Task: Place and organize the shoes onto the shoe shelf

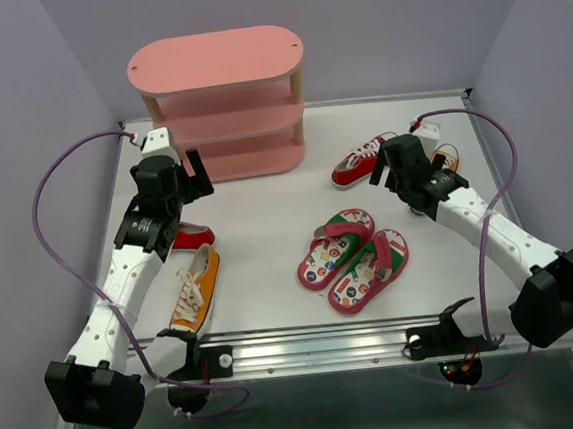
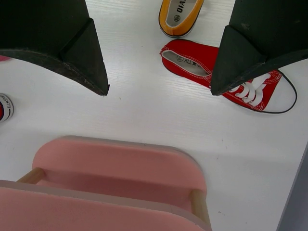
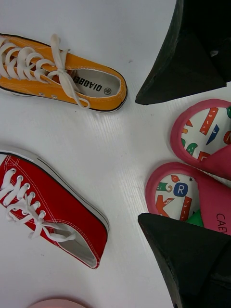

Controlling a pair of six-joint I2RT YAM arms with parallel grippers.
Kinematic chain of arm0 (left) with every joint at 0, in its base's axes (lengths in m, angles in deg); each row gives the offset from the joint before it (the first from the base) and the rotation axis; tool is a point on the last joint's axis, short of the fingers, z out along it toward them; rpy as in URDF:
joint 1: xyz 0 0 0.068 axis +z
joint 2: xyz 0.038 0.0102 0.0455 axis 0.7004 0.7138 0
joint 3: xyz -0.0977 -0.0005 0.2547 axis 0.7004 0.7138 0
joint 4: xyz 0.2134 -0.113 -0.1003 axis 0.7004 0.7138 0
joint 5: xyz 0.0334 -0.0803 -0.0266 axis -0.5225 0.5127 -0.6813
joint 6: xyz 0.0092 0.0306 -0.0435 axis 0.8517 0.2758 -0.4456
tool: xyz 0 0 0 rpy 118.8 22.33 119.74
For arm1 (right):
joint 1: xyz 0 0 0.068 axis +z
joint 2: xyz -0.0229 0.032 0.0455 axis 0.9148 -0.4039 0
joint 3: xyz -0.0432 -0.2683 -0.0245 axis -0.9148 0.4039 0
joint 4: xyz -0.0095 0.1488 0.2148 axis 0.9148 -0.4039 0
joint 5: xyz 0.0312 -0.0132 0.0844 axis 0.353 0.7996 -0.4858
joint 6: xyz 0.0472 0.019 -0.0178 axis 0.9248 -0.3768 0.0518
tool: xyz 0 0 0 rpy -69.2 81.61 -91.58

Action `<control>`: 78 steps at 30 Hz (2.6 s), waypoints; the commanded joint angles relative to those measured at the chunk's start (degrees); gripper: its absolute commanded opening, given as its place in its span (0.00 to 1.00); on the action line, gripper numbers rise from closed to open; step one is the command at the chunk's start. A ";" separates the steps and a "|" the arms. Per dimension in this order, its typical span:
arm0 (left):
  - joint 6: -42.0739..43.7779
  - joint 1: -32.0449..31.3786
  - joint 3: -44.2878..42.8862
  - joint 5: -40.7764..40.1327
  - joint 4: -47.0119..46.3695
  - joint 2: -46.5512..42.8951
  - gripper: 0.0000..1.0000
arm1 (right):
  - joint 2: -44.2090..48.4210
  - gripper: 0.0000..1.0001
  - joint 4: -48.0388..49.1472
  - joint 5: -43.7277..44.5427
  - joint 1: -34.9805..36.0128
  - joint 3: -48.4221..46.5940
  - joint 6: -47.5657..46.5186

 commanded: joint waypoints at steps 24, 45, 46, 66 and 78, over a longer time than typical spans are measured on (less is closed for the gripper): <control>-0.66 -21.65 -1.88 1.37 0.18 10.39 0.99 | 0.08 1.00 2.58 -2.32 0.01 0.26 0.03; 10.75 -45.47 4.00 4.37 -16.95 19.10 0.97 | 0.87 1.00 2.58 -0.91 0.01 0.44 0.47; 10.76 -45.48 4.01 4.01 -17.83 18.92 0.96 | 0.79 1.00 2.49 -0.91 0.01 0.35 0.55; 16.47 -45.48 -1.96 1.90 -16.78 32.53 0.90 | -0.18 1.00 2.49 -2.32 0.01 -0.88 0.73; 15.77 -42.93 -2.32 3.66 -20.74 36.76 0.77 | -0.71 1.00 2.49 -2.49 0.01 -0.88 0.82</control>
